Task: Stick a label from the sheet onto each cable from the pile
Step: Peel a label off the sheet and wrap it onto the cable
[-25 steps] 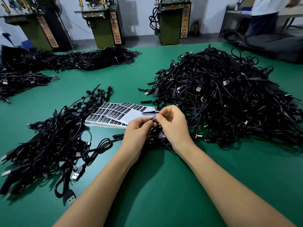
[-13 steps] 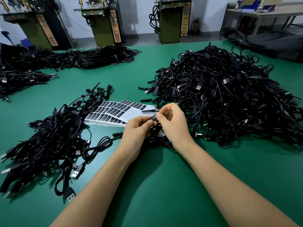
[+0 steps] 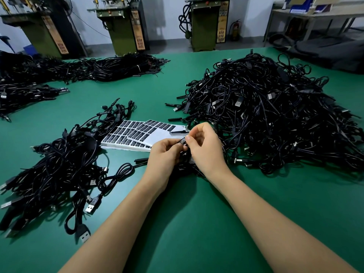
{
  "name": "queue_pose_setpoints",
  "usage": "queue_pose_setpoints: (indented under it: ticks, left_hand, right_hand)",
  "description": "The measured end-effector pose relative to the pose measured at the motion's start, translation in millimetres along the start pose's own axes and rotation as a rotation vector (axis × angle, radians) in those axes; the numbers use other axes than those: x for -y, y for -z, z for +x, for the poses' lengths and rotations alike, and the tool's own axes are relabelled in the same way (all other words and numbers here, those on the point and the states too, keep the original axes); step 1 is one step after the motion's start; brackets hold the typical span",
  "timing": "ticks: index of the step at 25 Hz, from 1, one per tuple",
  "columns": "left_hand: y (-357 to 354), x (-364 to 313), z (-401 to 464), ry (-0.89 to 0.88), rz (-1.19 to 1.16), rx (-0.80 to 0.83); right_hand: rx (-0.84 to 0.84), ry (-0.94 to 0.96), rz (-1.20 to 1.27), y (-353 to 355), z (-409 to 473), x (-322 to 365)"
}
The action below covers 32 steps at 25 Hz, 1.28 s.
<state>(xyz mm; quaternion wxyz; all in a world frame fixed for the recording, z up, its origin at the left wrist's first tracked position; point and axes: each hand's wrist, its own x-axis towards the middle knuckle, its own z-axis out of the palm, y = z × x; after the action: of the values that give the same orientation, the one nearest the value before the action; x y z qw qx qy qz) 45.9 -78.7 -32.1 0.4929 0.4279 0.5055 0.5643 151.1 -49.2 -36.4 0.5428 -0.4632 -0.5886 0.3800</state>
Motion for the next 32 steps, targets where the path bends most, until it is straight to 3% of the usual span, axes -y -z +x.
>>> queue_pose_setpoints:
  ticks: [6, 17, 21, 25, 28, 32]
  left_hand:
    - [-2.8, 2.6, 2.0, 0.03, 0.027, -0.079]
    - [-2.3, 4.7, 2.9, 0.031, 0.03, -0.08]
    - [-1.6, 5.1, 4.0, 0.04, 0.027, -0.067]
    - [-0.7, 3.1, 4.4, 0.057, -0.031, -0.08]
    - [0.4, 1.9, 4.6, 0.054, -0.067, -0.058]
    - [2.6, 2.7, 2.5, 0.012, -0.092, 0.018]
  right_hand:
    - [-0.077, 0.131, -0.164, -5.5, -7.1, -1.2]
    - [-0.141, 0.149, -0.245, -7.0, -6.2, -5.5]
    - [-0.154, 0.135, -0.249, -7.4, -6.9, -4.9]
    - [-0.284, 0.01, -0.125, 0.0, -0.4, -8.7]
    - [-0.197, -0.074, -0.005, 2.3, 0.3, -7.5]
    - [0.014, -0.056, -0.154, 0.5, -1.1, -6.6]
